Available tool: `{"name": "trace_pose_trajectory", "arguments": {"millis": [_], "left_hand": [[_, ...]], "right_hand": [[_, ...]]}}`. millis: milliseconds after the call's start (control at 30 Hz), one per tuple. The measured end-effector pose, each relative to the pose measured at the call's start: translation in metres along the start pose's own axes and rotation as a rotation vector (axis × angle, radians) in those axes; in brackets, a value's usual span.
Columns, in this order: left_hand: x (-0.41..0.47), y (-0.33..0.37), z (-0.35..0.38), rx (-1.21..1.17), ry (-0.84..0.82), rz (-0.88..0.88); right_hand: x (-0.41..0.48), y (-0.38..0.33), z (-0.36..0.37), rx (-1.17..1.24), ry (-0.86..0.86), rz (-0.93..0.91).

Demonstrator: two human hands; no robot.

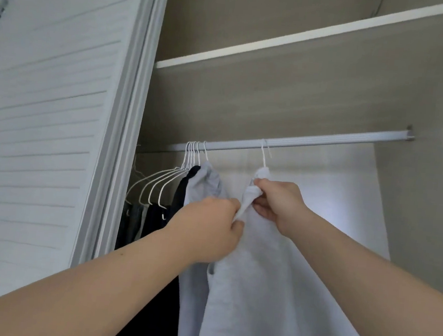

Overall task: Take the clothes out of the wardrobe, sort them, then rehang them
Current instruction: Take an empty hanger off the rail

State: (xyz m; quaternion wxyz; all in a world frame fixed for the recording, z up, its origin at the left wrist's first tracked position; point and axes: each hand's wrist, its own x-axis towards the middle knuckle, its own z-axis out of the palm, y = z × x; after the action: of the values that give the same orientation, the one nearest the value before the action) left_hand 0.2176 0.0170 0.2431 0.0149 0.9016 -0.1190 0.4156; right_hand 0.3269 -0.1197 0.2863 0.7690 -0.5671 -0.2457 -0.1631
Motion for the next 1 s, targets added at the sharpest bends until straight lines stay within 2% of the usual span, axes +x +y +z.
{"name": "trace_pose_trajectory", "arguments": {"millis": [200, 300, 600, 833, 1000], "left_hand": [[0.057, -0.024, 0.013, 0.163, 0.190, -0.017], [0.079, -0.032, 0.017, 0.208, 0.223, -0.052], [0.120, -0.050, 0.028, 0.388, 0.179, -0.137], [0.116, -0.070, 0.034, 0.618, 0.165, -0.117], [0.111, -0.078, 0.034, 0.719, 0.133, -0.145]], "right_hand": [[0.061, -0.008, 0.013, -0.082, -0.096, -0.128], [0.088, -0.005, 0.025, -0.133, -0.107, -0.195], [0.151, 0.013, 0.050, -0.212, -0.126, -0.214], [0.163, 0.045, 0.076, -0.307, -0.168, -0.207], [0.164, 0.050, 0.092, -0.437, -0.167, -0.270]]}}
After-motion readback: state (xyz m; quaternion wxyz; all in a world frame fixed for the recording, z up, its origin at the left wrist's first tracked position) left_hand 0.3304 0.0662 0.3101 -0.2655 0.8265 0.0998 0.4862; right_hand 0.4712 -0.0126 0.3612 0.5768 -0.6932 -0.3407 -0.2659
